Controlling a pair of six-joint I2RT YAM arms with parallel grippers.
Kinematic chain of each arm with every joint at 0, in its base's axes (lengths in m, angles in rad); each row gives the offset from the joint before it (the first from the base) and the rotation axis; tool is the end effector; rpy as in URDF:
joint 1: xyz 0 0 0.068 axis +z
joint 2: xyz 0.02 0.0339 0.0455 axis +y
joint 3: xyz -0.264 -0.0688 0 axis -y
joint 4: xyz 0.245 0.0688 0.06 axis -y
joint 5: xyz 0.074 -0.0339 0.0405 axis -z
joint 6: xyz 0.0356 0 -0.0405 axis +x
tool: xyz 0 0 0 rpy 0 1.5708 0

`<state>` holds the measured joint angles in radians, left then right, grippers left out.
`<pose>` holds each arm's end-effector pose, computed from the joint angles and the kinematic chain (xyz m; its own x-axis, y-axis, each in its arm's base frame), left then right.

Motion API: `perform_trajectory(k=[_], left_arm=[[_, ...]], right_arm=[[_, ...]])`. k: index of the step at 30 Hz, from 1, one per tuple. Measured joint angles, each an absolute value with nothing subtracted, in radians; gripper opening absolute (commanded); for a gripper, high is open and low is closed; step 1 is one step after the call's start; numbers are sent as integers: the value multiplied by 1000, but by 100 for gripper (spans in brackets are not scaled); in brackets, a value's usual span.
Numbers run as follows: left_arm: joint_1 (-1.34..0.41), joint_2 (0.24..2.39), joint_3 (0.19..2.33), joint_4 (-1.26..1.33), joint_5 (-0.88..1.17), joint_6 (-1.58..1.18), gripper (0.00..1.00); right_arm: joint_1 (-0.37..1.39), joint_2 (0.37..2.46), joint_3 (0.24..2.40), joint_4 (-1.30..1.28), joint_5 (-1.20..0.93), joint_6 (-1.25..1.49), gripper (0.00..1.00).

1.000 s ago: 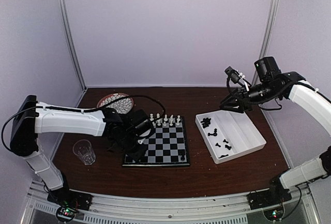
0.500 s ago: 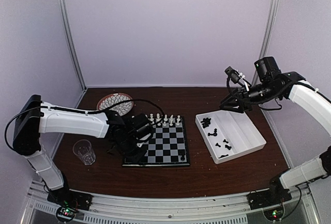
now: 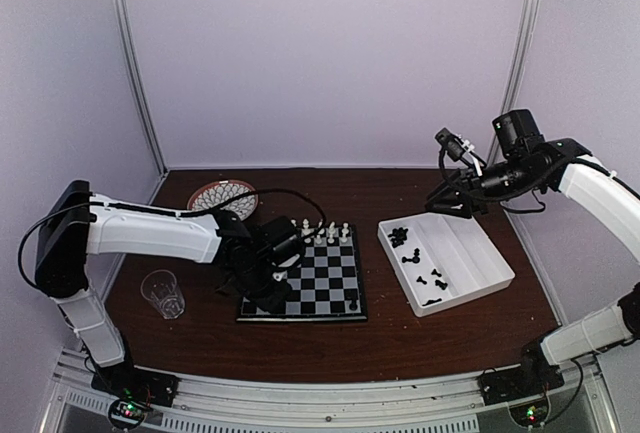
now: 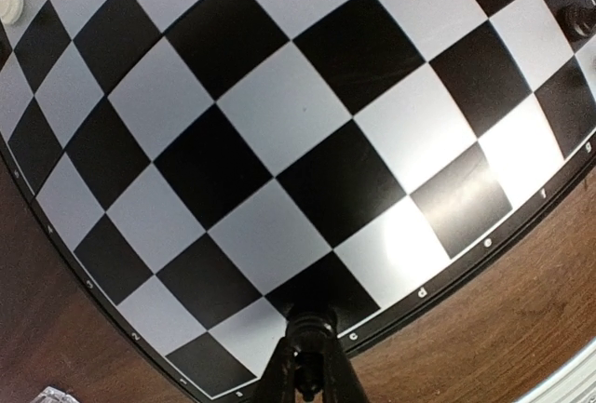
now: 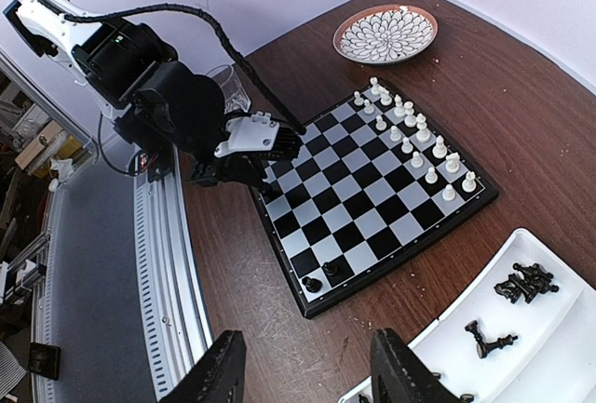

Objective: Set up the chess pieces on the board
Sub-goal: Move the bishop to f8.

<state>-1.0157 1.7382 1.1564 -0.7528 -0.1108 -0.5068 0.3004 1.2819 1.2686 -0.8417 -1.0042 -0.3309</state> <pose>0.1758 -0.2760 0.1830 -0.8513 0.4575 -0.2568 0.4778 0.8782 -0.0196 0.2315 0.1032 0.3530 -0.4582 -0.3245 -0.8275 -0.8846 0.2574 0.3889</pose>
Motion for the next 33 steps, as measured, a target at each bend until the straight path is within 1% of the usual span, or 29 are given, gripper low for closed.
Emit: perform_trajectory(k=[9, 13, 14, 16, 19, 20, 24, 27, 33], left_arm=[[-1016, 1769, 1188, -734, -113, -485, 3], [-1015, 1771, 1190, -734, -112, -480, 9], [-1015, 1772, 1190, -734, -112, -480, 13], [-1015, 1772, 1190, -733, -112, -478, 26], [-1015, 1775, 1190, -735, -112, -474, 48], [-1015, 1775, 1190, -735, -112, -471, 51], [-1015, 1757, 1190, -736, -112, -466, 54], [-1015, 1693, 1190, -736, -115, -462, 55], [-1015, 1512, 1191, -697, -130, -429, 56]], right_arm=[[294, 1278, 1269, -842, -1004, -334, 49], [294, 1278, 1268, -841, -1004, -334, 49], [294, 1278, 1267, -841, -1004, -334, 49], [294, 1277, 1265, -842, -1004, -334, 49], [294, 1277, 1265, -842, -1004, -333, 49], [291, 1277, 1265, -842, -1005, -333, 48], [235, 1279, 1280, -856, -1019, -332, 48], [170, 1301, 1329, -887, -999, -352, 45], [150, 1396, 1343, -934, -757, -426, 36]])
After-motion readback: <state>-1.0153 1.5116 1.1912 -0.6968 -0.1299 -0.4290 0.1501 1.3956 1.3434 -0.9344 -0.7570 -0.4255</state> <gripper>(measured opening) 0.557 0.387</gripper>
